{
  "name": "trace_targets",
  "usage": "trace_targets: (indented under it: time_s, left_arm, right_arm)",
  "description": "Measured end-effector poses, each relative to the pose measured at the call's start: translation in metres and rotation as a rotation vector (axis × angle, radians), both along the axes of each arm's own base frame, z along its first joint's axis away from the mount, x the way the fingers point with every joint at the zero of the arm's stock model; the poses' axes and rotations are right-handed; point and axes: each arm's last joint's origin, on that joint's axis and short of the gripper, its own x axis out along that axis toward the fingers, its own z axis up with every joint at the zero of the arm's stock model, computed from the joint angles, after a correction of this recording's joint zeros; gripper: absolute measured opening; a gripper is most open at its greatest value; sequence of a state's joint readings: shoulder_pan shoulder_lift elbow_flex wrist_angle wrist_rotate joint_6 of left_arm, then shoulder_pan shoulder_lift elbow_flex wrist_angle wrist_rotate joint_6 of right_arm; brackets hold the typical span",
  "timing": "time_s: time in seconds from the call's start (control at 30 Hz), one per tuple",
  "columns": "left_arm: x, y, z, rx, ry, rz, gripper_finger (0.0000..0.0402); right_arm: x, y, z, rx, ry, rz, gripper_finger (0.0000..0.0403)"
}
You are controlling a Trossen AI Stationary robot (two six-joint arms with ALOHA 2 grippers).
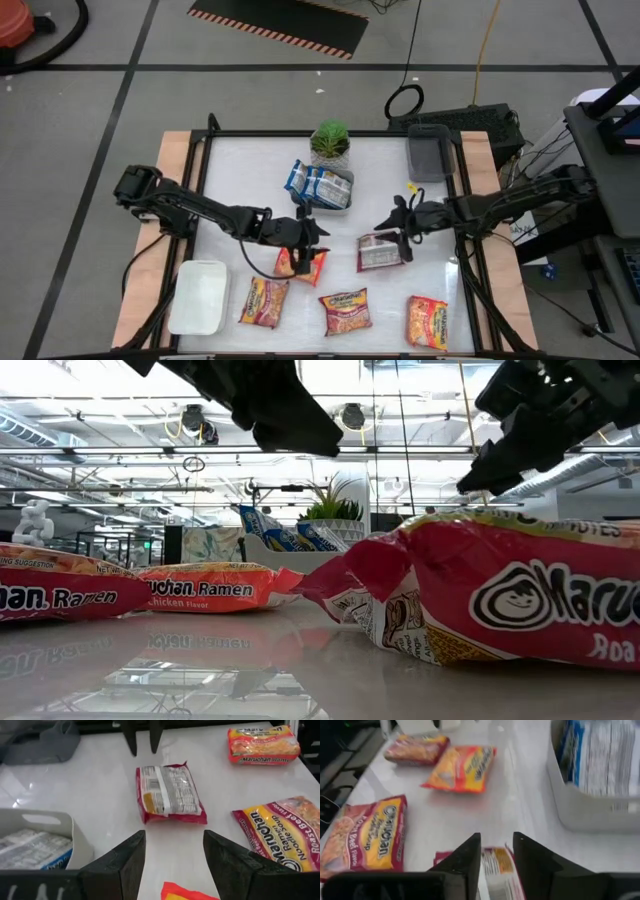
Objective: Sort Maruchan noodles
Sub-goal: Put the right red noodle pack into the black bin
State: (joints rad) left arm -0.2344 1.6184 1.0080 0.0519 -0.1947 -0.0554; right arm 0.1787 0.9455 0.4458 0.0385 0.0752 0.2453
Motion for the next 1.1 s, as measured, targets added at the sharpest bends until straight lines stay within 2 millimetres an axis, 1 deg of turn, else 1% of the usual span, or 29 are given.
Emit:
trace_targets:
  time_s: [0.1,0.23,0.5,0.6,0.67,0.8,0.87,0.93,1.03,1.1]
  left_arm:
    - [0.000,0.000,0.000,0.032,-0.003,-0.020,0.0204]
    - [0.001,0.001,0.001,0.068,-0.014,-0.040,0.0204]
    - [0.003,0.011,0.002,0.064,-0.021,-0.007,0.0204]
    - [0.003,0.011,0.002,0.063,-0.021,-0.008,0.0204]
    - [0.003,0.011,0.002,0.063,-0.021,-0.008,0.0204]
    - [0.003,0.009,0.002,0.088,-0.024,0.010,0.0204]
    - [0.003,0.009,0.002,0.099,-0.024,0.009,0.0204]
    - [0.003,0.009,0.002,0.100,-0.024,0.009,0.0204]
    - [0.002,0.008,0.001,0.087,-0.013,0.016,0.0204]
    - [0.001,0.007,0.000,0.085,0.001,0.016,0.0204]
  right_arm:
    - [0.001,0.000,0.003,0.033,0.086,-0.033,0.0119]
    - [-0.001,0.000,0.002,0.076,0.173,-0.078,0.0119]
    - [-0.014,-0.002,-0.011,0.014,0.357,-0.067,0.0109]
    - [-0.015,-0.001,-0.011,0.031,0.363,-0.072,0.0107]
    - [-0.012,0.002,-0.009,0.063,0.321,-0.074,0.0106]
    - [-0.006,0.015,-0.001,0.149,0.225,-0.005,0.0106]
    - [-0.007,0.023,-0.002,0.167,0.235,0.009,0.0106]
    - [-0.009,0.031,-0.006,0.176,0.266,-0.015,0.0106]
    - [-0.014,0.053,-0.015,0.202,0.312,-0.056,0.0106]
    - [-0.018,0.073,-0.020,0.193,0.290,-0.056,0.0106]
